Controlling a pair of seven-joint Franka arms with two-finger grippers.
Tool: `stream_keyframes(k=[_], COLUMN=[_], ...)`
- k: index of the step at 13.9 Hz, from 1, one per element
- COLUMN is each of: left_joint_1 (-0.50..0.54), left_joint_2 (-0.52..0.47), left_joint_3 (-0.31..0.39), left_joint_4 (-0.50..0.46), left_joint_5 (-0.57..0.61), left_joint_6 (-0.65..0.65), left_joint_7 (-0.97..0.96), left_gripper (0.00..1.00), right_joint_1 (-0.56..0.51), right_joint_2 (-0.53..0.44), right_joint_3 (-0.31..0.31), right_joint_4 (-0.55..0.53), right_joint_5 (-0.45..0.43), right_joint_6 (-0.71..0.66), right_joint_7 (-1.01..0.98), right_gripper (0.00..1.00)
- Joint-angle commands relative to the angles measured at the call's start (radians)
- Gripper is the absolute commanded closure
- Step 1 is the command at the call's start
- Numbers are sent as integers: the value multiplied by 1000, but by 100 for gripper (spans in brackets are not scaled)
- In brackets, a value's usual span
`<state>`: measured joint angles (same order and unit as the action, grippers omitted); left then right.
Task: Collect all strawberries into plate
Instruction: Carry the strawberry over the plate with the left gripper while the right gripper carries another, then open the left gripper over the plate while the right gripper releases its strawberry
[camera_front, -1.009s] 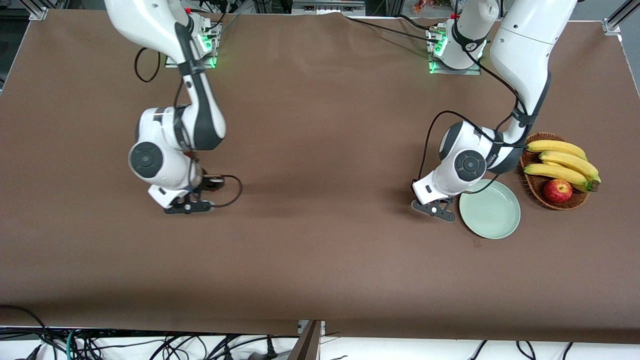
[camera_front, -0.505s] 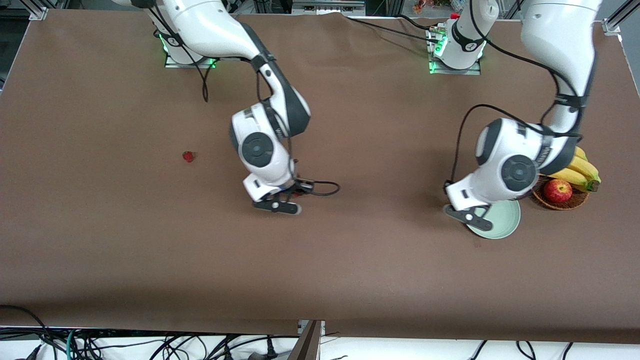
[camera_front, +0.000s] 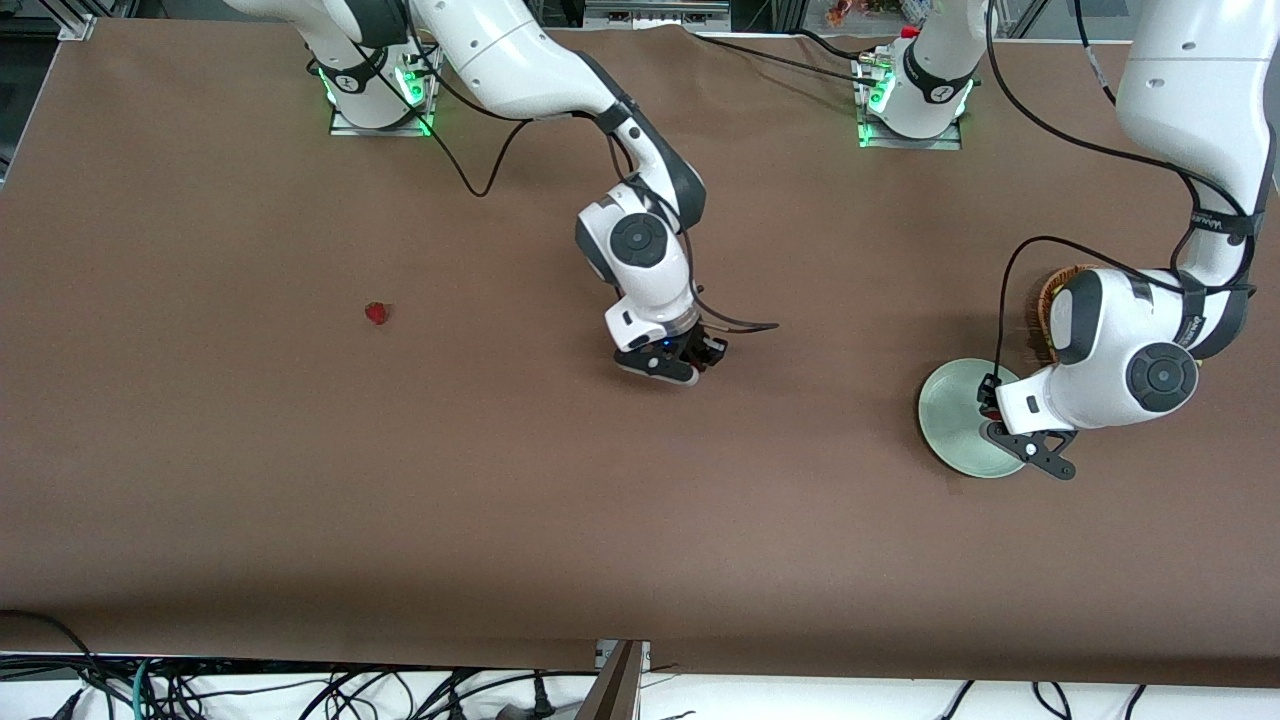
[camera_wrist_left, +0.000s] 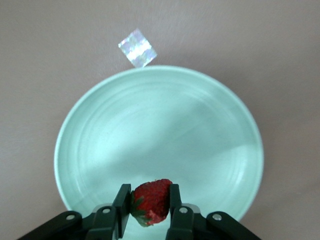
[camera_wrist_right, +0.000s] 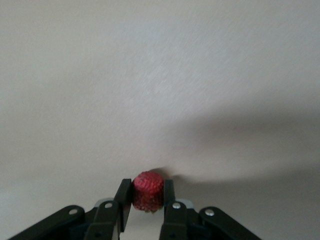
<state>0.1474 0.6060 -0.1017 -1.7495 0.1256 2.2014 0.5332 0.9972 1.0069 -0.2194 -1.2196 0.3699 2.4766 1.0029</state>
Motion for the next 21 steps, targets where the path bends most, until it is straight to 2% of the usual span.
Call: stream_keyframes(k=[1, 2, 3, 5, 6, 8, 10, 12, 13, 15, 16, 18, 21], left_joint_1=[1, 11, 23, 21, 21, 2, -3, -3, -5, -14, -29, -119, -250], left_joint_2=[21, 37, 38, 26, 8, -35, -63, -75, -75, -66, -34, 9, 47], left_joint_3=[-12, -13, -13, -21, -26, -33, -76, -136, -169, -238, -268, -273, -266], left_joint_4=[10, 10, 8, 11, 13, 16, 18, 22, 31, 51, 94, 165, 173], left_joint_5=[22, 14, 13, 13, 13, 9, -7, -55, -70, -114, -148, -158, -138], left_joint_6=[4, 6, 6, 0, -9, -60, -88, -133, -141, -131, -121, -115, 5], left_joint_7=[4, -1, 2, 13, 13, -1, -45, -166, -230, -318, -356, -470, -767], left_gripper=[38, 0, 0, 0, 0, 0, 0, 0, 0, 0, 0, 0, 0], right_joint_1=[-6, -6, -6, -17, -22, -57, -107, -114, -112, -112, -112, -112, -112], right_joint_2=[18, 13, -4, -63, -97, -151, -215, -298, -345, -459, -505, -585, -640], right_joint_3=[-3, -5, -8, -21, -47, -61, -84, -158, -196, -260, -293, -359, -431], right_joint_4=[48, 48, 48, 48, 48, 48, 31, -53, -117, -306, -392, -568, -830], right_joint_5=[-5, -9, -8, -9, -9, -11, -11, -14, -17, -23, -23, -31, -37], right_joint_6=[-10, -15, -30, -158, -216, -339, -471, -614, -640, -628, -619, -566, -388], right_joint_7=[20, 20, 22, 16, 2, -53, -189, -347, -425, -606, -692, -837, -1013], right_gripper=[66, 48, 29, 19, 18, 18, 18, 18, 18, 18, 18, 18, 18])
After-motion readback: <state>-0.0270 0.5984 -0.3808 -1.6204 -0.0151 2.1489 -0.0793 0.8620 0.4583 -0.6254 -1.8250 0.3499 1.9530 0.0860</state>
